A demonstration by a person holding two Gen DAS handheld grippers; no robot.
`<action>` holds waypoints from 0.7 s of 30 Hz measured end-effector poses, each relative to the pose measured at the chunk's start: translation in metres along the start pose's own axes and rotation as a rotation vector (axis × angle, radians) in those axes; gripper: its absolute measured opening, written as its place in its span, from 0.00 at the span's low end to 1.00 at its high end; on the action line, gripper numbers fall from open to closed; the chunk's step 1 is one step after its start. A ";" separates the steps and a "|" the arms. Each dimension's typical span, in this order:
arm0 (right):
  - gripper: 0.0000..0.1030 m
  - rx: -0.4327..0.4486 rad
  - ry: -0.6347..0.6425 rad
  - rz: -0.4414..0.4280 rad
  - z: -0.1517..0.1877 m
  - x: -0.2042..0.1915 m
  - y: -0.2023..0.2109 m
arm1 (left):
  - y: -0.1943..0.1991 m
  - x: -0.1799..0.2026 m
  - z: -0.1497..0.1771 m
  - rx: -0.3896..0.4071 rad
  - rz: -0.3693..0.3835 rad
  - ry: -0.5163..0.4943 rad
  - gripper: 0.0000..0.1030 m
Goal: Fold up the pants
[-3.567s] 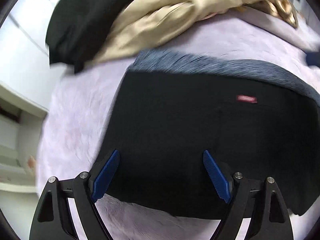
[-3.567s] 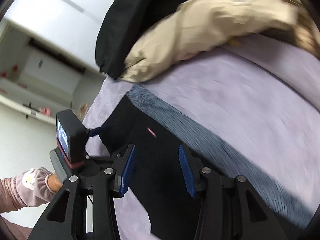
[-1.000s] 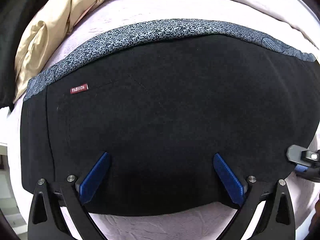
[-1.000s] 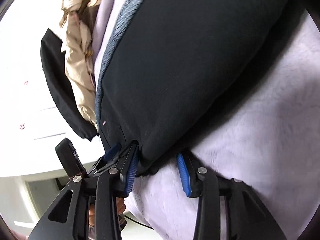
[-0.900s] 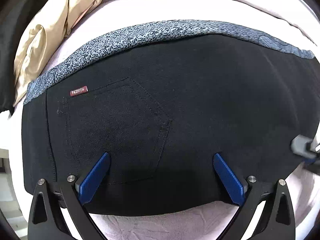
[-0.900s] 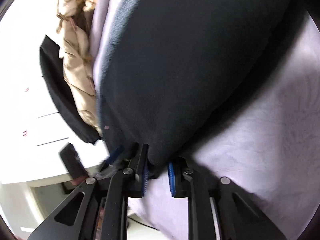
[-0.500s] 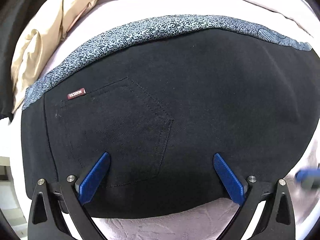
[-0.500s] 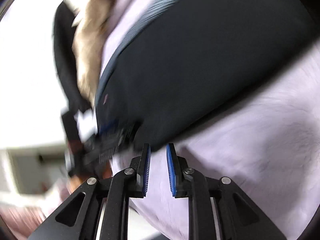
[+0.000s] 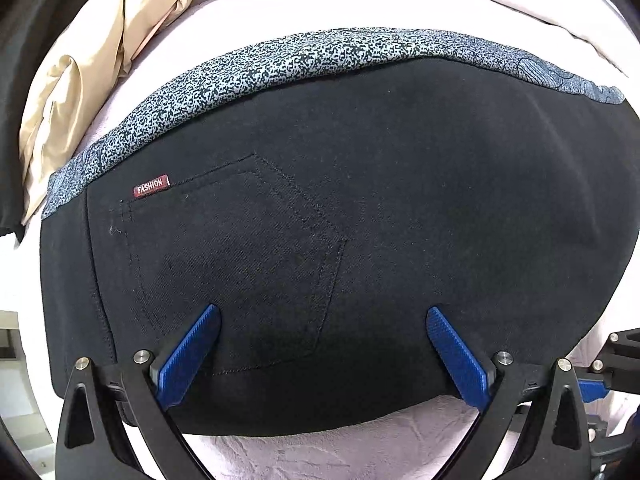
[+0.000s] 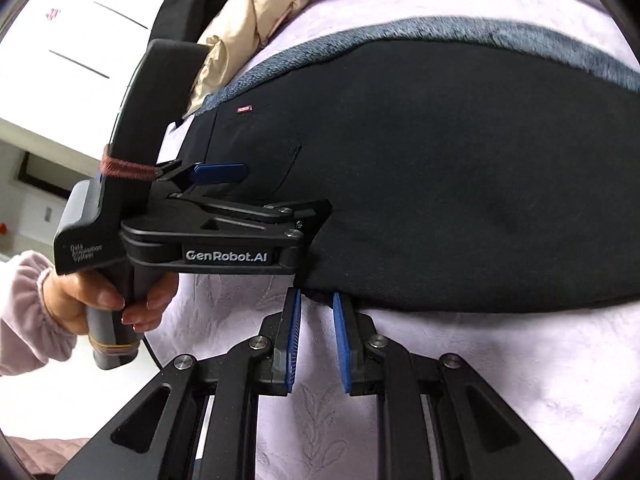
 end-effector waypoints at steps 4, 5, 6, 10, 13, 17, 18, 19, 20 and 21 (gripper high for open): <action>0.23 -0.061 0.052 -0.010 0.000 -0.006 -0.021 | 0.001 0.003 0.003 -0.002 -0.015 -0.001 1.00; 0.26 -0.067 0.067 -0.025 0.002 -0.008 -0.020 | 0.001 0.003 0.003 -0.001 -0.016 0.002 1.00; 0.27 -0.073 0.070 -0.031 0.003 -0.010 -0.019 | 0.001 0.004 0.003 0.001 -0.018 0.004 1.00; 0.27 -0.114 0.020 -0.085 0.012 -0.013 0.006 | 0.002 0.004 -0.003 -0.017 -0.038 0.031 1.00; 0.27 -0.023 -0.057 -0.022 -0.007 0.013 0.043 | 0.020 0.010 -0.015 0.029 -0.017 0.047 1.00; 0.27 0.114 -0.186 0.129 -0.056 0.086 0.093 | 0.023 0.025 -0.053 0.113 -0.033 0.025 1.00; 0.27 0.133 -0.203 0.165 -0.065 0.101 0.100 | 0.019 0.028 -0.063 0.120 -0.046 0.032 1.00; 0.27 0.147 -0.225 0.200 -0.072 0.117 0.105 | 0.011 0.029 -0.074 0.124 -0.061 0.050 1.00; 0.27 0.146 -0.245 0.231 -0.076 0.134 0.107 | 0.005 0.030 -0.081 0.126 -0.072 0.070 1.00; 0.27 0.138 -0.255 0.275 -0.076 0.149 0.106 | -0.003 0.029 -0.087 0.127 -0.084 0.092 1.00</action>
Point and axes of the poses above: each gripper's, at about its wrist camera, not at the fingertips, and y roughly against the way its jaws point, x to its right, z to its underside, the point moved 6 cm from there along -y, roughly the way its jaws point, and after that the axes turned 10 degrees about x, right-handed, at the moved point
